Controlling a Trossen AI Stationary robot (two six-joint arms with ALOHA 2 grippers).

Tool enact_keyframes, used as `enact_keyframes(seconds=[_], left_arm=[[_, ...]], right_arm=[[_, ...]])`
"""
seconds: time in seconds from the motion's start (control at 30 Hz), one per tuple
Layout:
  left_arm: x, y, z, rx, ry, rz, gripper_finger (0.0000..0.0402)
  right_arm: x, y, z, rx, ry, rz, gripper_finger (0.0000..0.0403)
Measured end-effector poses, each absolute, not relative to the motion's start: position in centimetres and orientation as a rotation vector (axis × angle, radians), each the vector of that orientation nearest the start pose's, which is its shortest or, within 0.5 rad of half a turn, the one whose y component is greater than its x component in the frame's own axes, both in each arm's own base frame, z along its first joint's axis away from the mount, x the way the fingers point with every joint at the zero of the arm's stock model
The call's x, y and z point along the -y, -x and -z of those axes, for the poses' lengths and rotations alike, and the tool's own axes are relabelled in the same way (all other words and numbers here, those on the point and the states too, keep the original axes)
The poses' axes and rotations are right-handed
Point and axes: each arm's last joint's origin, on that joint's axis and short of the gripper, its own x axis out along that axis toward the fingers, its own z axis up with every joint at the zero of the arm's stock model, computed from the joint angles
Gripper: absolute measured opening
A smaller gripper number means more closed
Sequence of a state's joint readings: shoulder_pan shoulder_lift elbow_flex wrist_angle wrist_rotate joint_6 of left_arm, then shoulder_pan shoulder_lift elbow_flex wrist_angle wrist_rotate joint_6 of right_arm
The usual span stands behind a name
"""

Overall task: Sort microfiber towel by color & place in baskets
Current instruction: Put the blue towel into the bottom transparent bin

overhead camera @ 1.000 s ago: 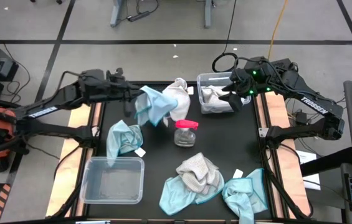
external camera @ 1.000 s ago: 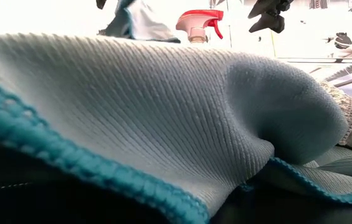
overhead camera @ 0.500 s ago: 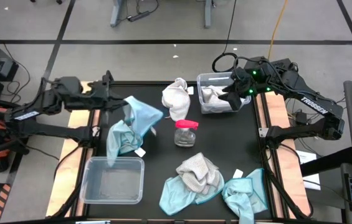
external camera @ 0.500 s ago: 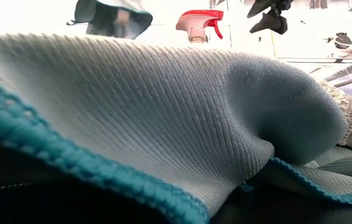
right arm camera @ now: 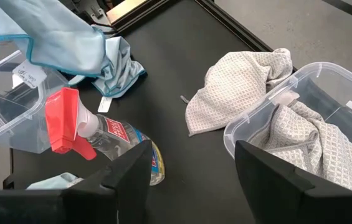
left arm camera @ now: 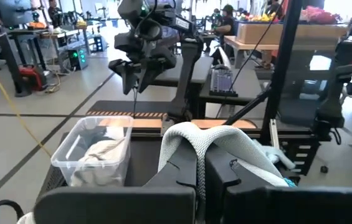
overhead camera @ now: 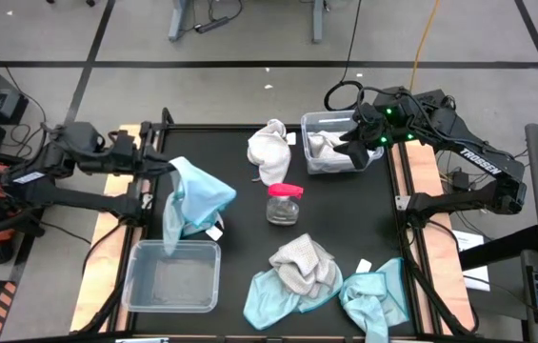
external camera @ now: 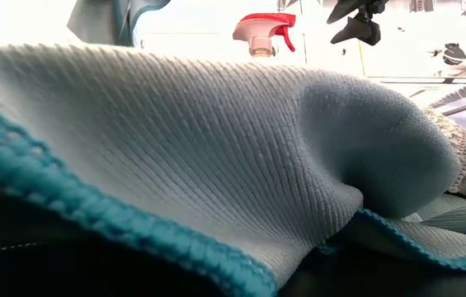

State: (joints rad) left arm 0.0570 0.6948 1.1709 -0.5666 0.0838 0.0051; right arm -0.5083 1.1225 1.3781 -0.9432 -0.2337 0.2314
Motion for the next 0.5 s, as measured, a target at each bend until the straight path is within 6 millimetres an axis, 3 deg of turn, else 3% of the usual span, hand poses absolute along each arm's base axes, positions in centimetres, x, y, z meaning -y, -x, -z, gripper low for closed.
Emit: enact_keyframes(seconds=[0.5], left_arm=[[-0.29, -10.41, -42.29, -0.159, 0.004, 0.028, 0.0001]], right_arm=[[9.22, -17.93, -40.05, -0.612, -0.472, 0.339, 0.0219]])
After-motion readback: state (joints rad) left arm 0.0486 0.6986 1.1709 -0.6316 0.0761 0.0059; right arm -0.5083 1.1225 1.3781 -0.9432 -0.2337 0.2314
